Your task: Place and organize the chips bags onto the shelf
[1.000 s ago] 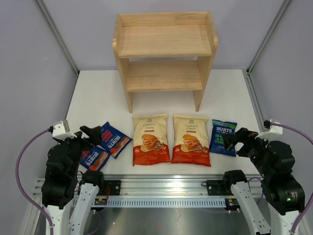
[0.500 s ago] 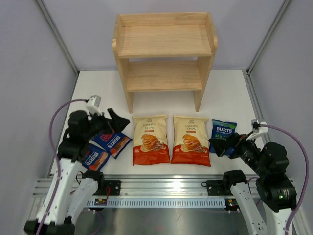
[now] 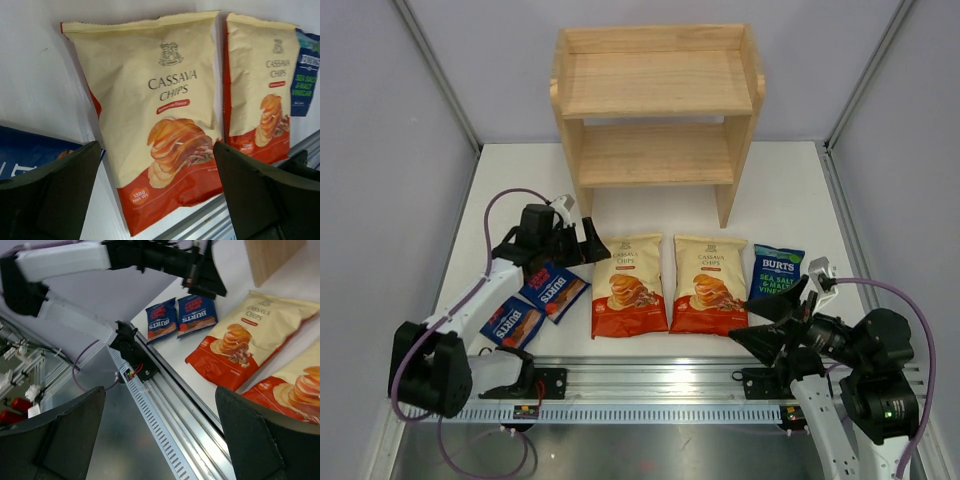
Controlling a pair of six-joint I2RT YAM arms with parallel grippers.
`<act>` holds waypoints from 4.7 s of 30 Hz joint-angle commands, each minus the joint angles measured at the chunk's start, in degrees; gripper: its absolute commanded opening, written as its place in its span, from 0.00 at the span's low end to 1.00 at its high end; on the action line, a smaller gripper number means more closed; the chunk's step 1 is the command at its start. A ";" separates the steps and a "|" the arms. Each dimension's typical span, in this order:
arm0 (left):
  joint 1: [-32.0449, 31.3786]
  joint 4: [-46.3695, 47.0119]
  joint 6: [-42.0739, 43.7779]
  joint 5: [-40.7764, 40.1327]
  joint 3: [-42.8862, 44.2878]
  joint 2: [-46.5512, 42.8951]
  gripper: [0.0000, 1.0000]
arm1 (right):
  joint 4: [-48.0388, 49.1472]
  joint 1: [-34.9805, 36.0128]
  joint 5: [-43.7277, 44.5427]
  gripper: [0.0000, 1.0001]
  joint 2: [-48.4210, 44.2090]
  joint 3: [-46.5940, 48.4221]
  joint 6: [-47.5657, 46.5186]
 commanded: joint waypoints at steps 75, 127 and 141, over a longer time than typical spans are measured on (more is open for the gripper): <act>-18.29 43.11 -34.63 -20.07 -14.22 -28.64 0.00 | 47.71 27.10 14.83 0.99 21.51 -21.58 37.21; -29.89 72.39 -18.37 -15.94 -34.07 -32.94 0.16 | 78.65 41.12 44.29 0.13 21.69 -27.74 16.74; -29.89 58.43 -17.93 -24.02 -36.10 -40.67 0.86 | 72.78 41.12 47.80 0.01 22.66 -23.44 9.44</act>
